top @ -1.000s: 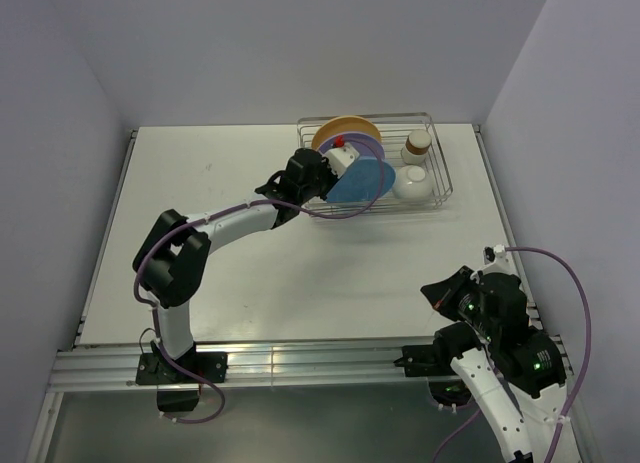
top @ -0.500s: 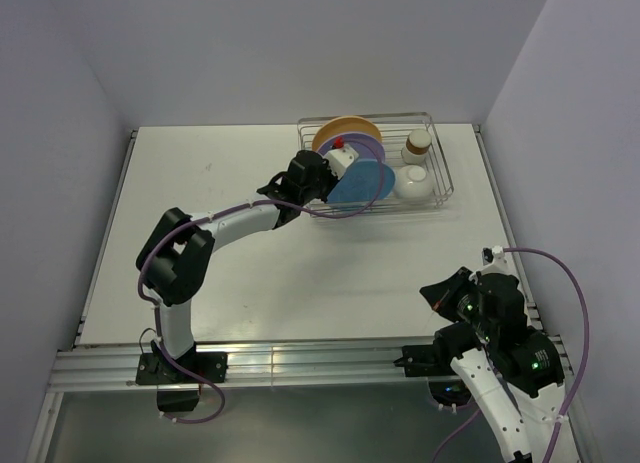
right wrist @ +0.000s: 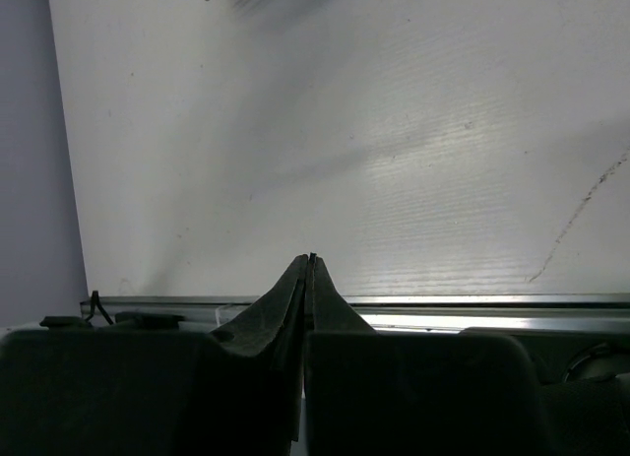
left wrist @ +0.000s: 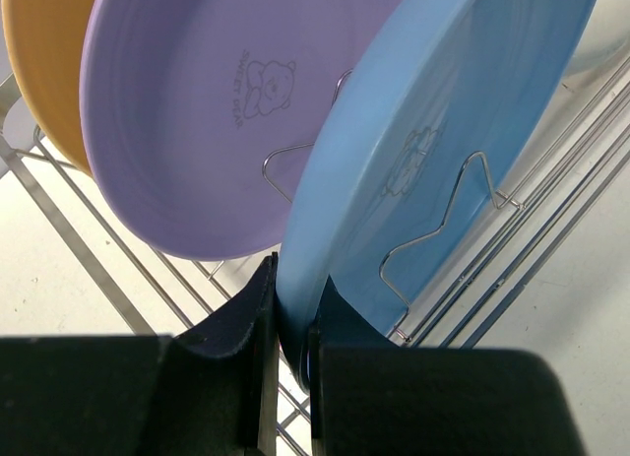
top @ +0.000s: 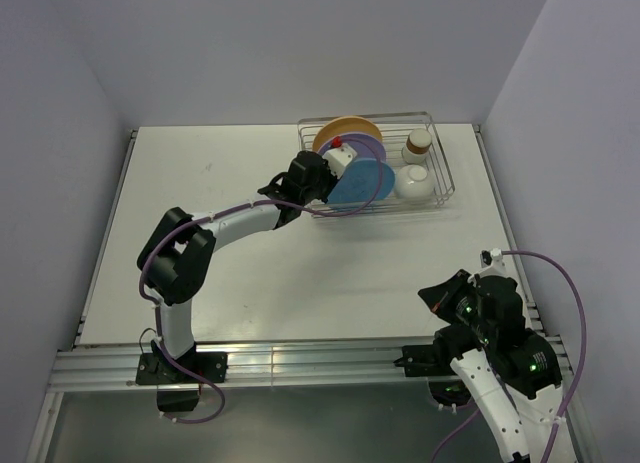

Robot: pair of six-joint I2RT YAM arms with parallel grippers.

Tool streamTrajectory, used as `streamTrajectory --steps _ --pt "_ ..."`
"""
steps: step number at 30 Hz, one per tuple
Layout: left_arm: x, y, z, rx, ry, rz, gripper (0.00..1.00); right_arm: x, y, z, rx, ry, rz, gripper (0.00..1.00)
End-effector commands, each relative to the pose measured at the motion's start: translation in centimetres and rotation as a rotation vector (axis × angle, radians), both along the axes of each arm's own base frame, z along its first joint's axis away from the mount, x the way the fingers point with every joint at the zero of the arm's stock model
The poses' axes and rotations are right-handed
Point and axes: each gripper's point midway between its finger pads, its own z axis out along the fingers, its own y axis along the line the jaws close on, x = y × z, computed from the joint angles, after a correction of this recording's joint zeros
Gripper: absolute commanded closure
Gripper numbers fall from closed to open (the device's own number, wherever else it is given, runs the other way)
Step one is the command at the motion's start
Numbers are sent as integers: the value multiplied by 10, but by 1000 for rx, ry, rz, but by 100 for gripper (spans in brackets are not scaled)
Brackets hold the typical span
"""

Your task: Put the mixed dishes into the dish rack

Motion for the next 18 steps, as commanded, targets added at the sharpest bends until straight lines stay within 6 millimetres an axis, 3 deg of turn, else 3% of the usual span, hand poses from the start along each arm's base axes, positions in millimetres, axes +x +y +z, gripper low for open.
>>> streamTrajectory --steps 1,5,10,18 --pt "-6 21 -42 85 98 78 100 4 0 5 4 -23 -8 100" --pt "-5 28 -43 87 106 92 100 5 -1 3 -3 -16 -11 100" --pt "-3 36 -38 71 102 113 84 5 1 2 5 -16 -7 100" --pt "-3 42 -41 71 125 125 71 4 0 2 7 -15 -11 100"
